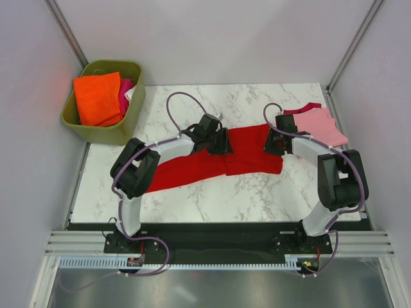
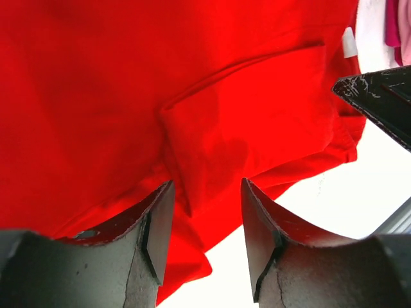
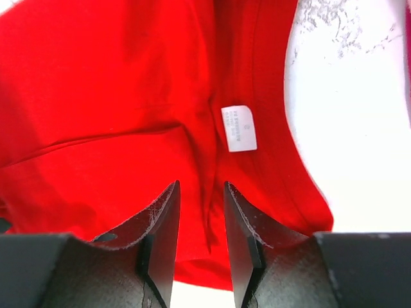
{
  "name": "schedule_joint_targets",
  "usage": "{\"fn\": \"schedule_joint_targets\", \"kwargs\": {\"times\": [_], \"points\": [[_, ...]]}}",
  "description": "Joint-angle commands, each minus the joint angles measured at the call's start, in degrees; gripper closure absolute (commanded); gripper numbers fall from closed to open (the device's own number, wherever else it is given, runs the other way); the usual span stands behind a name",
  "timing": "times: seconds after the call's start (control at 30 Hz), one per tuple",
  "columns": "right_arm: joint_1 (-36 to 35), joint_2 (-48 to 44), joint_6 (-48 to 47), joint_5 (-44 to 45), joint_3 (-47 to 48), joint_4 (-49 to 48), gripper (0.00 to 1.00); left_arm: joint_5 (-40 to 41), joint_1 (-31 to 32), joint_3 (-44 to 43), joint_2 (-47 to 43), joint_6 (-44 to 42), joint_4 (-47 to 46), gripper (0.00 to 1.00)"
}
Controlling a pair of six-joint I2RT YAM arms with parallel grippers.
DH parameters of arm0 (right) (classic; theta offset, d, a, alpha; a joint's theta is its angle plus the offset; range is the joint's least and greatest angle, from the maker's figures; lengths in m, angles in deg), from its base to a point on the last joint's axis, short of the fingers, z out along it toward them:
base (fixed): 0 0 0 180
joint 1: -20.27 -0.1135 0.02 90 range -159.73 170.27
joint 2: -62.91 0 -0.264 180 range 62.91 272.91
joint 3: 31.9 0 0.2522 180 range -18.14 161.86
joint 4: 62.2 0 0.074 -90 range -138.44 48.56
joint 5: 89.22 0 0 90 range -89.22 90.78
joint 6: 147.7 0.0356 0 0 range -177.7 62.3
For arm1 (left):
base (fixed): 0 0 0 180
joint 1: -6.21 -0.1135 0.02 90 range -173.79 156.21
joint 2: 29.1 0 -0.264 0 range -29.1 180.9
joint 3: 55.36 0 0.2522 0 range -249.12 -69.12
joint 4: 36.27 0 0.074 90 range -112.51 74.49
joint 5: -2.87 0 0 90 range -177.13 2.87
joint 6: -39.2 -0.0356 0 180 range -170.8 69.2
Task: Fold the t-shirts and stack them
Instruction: Fold the tshirt
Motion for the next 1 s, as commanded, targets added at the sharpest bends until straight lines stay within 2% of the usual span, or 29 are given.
{"fn": "schedule_joint_targets", "kwargs": {"times": [0.0, 0.17, 0.47, 0.6, 0.87, 0.93, 0.97], "points": [[-0.1, 1.3, -1.0, 1.2, 2.3, -0.5, 0.60, 1.6, 0.3, -2.8, 0.6, -1.9, 1.2, 0.48], [-0.1, 2.6, -0.6, -0.7, 2.7, -1.5, 0.60, 1.3, 0.4, -4.3, 2.2, -1.6, 1.4, 0.50], [-0.1, 4.2, -0.7, -2.0, 3.4, -2.2, 0.66, 1.0, 0.7, -6.5, 4.6, -1.3, 1.9, 0.57], [-0.2, 4.3, -1.1, -2.0, 3.8, -2.2, 0.76, 0.9, 0.7, -7.2, 5.0, -1.4, 2.5, 0.59], [-0.5, 4.7, -1.5, -2.0, 4.3, -2.1, 0.72, 0.8, 0.7, -7.7, 5.4, -1.3, 2.9, 0.73], [-0.6, 5.0, -1.5, -2.1, 4.4, -2.1, 0.72, 0.9, 0.7, -7.7, 5.2, -1.2, 3.1, 0.73], [-0.5, 4.9, -1.5, -0.7, 4.4, -1.8, 0.68, 1.1, 0.7, -7.7, 5.0, -1.3, 3.2, 0.73]]}}
